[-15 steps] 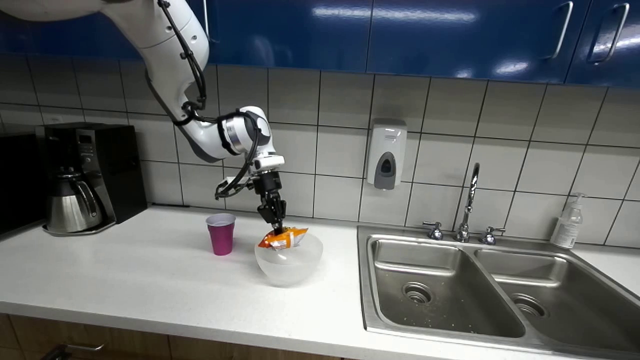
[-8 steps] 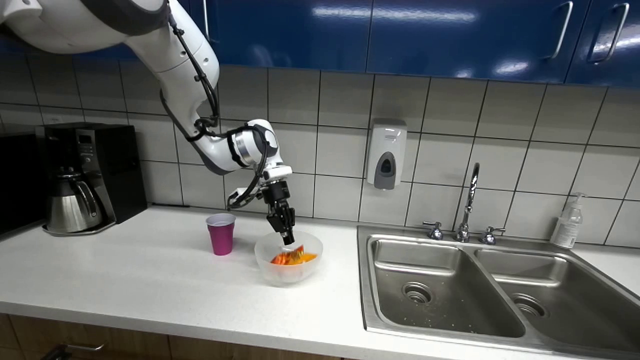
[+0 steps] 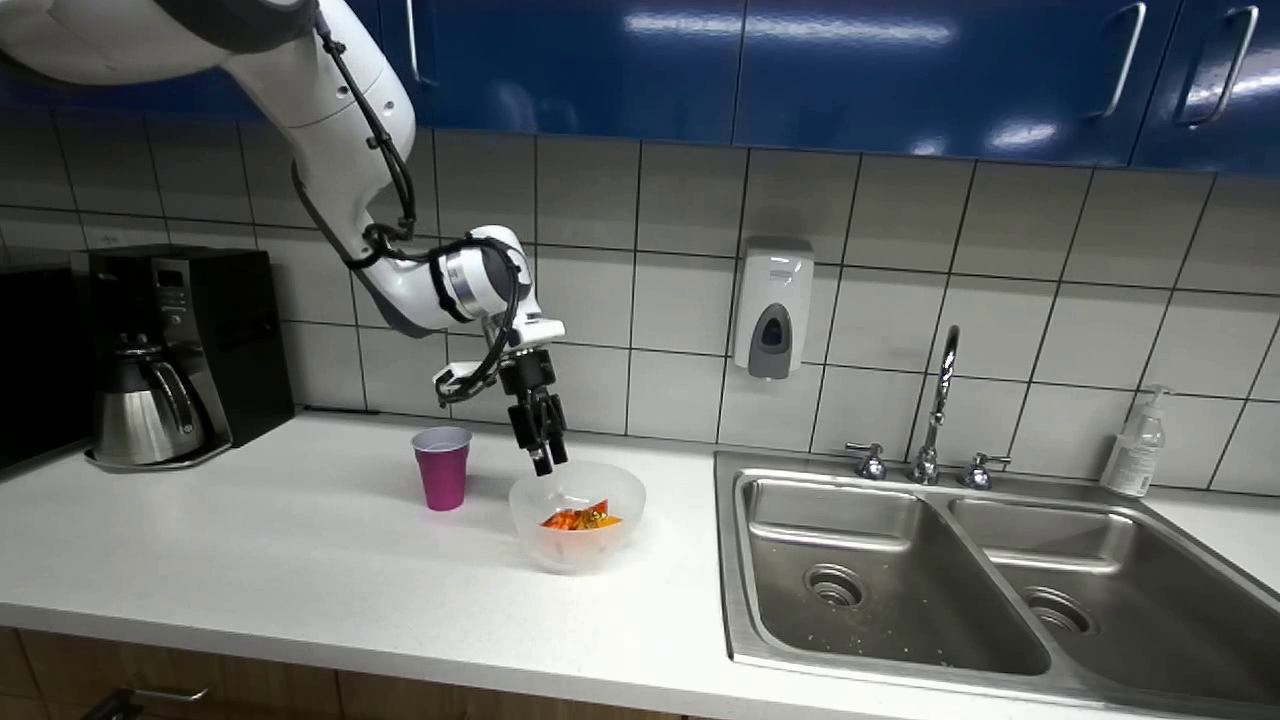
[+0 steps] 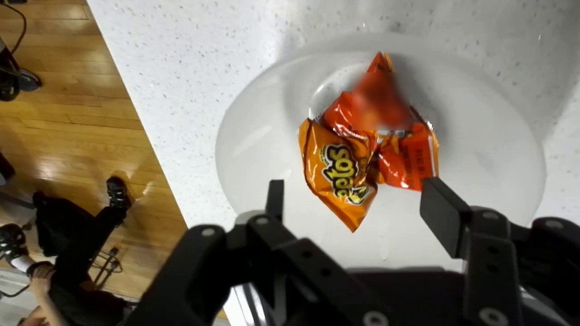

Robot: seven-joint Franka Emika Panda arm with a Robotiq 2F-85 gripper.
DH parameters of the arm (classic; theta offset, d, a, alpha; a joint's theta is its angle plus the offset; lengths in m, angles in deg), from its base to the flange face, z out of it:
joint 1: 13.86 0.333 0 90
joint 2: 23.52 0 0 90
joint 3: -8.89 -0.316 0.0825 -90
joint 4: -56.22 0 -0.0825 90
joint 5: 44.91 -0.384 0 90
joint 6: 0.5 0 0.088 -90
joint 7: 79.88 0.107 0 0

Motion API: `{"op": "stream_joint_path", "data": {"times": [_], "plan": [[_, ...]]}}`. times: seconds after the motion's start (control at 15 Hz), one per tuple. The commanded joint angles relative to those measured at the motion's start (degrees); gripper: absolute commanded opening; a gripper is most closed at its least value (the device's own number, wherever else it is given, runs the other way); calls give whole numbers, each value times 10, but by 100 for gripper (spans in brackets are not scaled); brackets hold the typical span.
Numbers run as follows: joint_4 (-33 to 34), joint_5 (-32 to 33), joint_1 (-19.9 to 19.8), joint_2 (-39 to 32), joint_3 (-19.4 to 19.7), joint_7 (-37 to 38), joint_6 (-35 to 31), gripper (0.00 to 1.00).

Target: Pick up the orange packet and put it in the clear bowl

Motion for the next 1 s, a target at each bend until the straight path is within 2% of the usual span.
{"op": "stream_joint_path", "data": {"times": [0.0, 0.4, 0.73, 0.93], "plan": [[-100, 19, 14, 85, -25, -65, -37, 100], [-220, 6, 19, 171, -63, -187, -68, 100], [-321, 4, 1, 237, -64, -300, -60, 100], [-389, 9, -17, 285, -63, -401, -89, 100]]}}
